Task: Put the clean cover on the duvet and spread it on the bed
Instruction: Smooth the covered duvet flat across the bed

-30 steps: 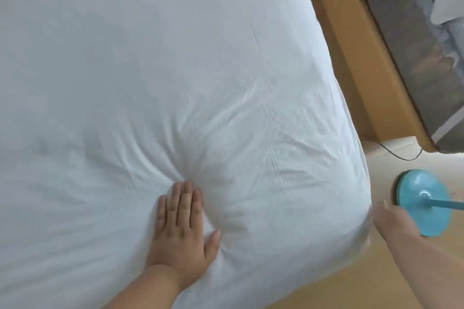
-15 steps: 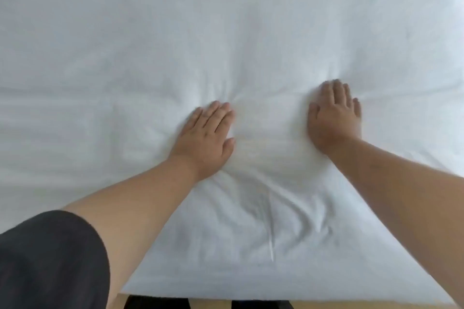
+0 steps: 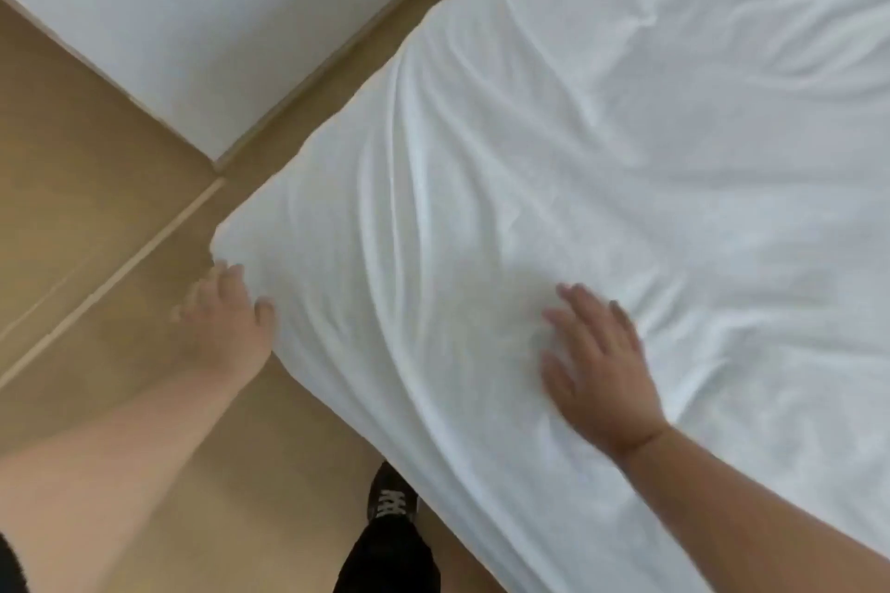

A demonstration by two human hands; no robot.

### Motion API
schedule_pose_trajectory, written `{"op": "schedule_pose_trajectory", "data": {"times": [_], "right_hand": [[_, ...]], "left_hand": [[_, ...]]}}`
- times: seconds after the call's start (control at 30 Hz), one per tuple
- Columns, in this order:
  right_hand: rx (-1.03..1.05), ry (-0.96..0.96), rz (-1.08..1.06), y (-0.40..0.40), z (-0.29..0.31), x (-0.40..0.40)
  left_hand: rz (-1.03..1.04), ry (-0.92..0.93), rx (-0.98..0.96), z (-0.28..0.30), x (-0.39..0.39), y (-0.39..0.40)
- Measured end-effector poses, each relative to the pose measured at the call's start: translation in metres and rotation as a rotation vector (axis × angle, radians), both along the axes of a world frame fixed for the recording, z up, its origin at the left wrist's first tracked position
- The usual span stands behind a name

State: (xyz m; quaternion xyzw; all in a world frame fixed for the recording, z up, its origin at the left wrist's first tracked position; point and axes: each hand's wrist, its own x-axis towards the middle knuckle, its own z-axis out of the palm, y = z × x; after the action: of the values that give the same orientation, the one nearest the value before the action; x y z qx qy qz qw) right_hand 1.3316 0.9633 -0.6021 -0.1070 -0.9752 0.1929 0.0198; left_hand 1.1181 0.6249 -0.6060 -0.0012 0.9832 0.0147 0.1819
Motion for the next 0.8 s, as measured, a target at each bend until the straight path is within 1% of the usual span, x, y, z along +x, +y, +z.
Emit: {"op": "schedule_pose_trajectory", "data": {"times": [0.07,0.1,0.13,0.17,0.2,0.27,0.33,0.4,0.43,0.47,0.53,0.57,0.7,0.8], "right_hand": [[0.0,-0.093,-0.41,0.053,0.005,-0.065],[0.001,-0.164,-0.53,0.067,0.005,-0.098],[0.018,-0.222,-0.577,0.072,0.0,-0.129],[0.037,-0.274,-0.567,0.068,-0.007,-0.155],[0.055,-0.31,-0.517,0.056,-0.015,-0.179],[0.111,-0.35,-0.407,0.015,-0.033,-0.217],[0.155,-0.363,-0.329,-0.042,-0.048,-0.251],[0.151,-0.355,-0.159,-0.103,-0.054,-0.284],[0.161,-0.335,-0.042,-0.131,-0.059,-0.3],[0.185,-0.312,0.06,-0.145,-0.058,-0.306],[0.223,-0.297,0.183,-0.156,-0.067,-0.317],[0.236,-0.289,0.192,-0.151,-0.07,-0.316],[0.238,-0.248,0.174,-0.141,-0.074,-0.308],[0.227,-0.201,0.165,-0.146,-0.081,-0.308]], "left_hand": [[-0.111,0.092,0.191,-0.006,-0.032,0.027],[-0.101,0.098,0.266,-0.012,-0.048,0.04],[-0.02,0.085,0.319,-0.022,-0.065,0.048],[0.136,0.058,0.361,-0.032,-0.08,0.05],[0.334,0.03,0.418,-0.043,-0.094,0.044],[0.714,-0.052,0.587,-0.067,-0.111,0.019],[0.937,-0.149,0.753,-0.091,-0.114,-0.011],[1.091,-0.252,0.897,-0.112,-0.107,-0.038],[1.131,-0.303,0.96,-0.123,-0.106,-0.05],[1.126,-0.331,1.003,-0.127,-0.103,-0.054],[1.127,-0.309,1.053,-0.144,-0.11,-0.069],[1.146,-0.307,1.095,-0.151,-0.115,-0.073],[1.159,-0.446,1.347,-0.167,-0.138,-0.081],[1.188,-0.433,1.402,-0.175,-0.145,-0.088]]}}
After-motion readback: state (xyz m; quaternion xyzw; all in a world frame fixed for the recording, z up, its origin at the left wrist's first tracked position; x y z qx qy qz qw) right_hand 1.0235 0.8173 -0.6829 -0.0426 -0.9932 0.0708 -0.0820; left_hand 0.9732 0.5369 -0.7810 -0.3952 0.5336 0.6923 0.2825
